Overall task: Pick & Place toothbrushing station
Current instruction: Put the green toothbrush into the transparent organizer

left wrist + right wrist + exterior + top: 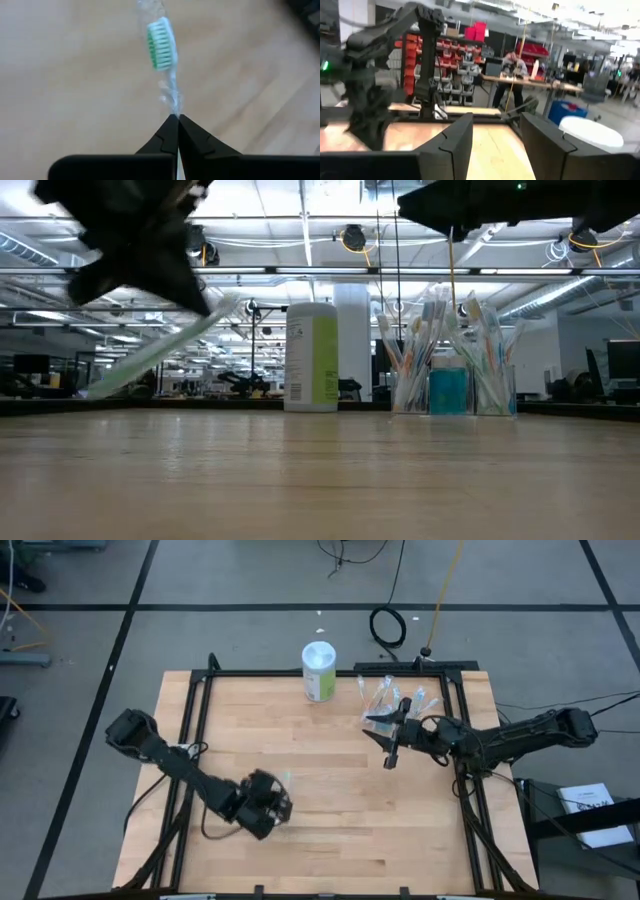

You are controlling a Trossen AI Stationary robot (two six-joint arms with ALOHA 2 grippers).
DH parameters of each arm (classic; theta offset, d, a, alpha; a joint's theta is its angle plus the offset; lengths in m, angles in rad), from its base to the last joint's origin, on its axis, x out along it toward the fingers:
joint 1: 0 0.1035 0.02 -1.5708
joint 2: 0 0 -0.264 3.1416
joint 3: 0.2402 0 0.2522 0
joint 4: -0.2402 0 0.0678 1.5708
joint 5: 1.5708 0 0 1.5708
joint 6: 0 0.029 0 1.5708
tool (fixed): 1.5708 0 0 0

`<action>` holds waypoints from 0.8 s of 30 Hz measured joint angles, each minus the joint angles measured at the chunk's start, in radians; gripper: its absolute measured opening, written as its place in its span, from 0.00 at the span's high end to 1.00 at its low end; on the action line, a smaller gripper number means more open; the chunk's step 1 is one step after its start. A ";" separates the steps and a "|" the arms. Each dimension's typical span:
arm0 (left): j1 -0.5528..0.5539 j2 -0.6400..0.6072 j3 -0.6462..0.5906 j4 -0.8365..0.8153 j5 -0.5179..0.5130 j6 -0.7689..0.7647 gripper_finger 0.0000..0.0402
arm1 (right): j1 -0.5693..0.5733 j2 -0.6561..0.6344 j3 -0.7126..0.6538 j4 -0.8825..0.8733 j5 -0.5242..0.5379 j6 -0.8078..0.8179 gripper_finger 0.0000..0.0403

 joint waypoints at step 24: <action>0.596 0.188 0.002 1.387 0.230 1.551 0.99 | -0.002 -0.152 0.000 -0.697 -0.004 0.408 0.67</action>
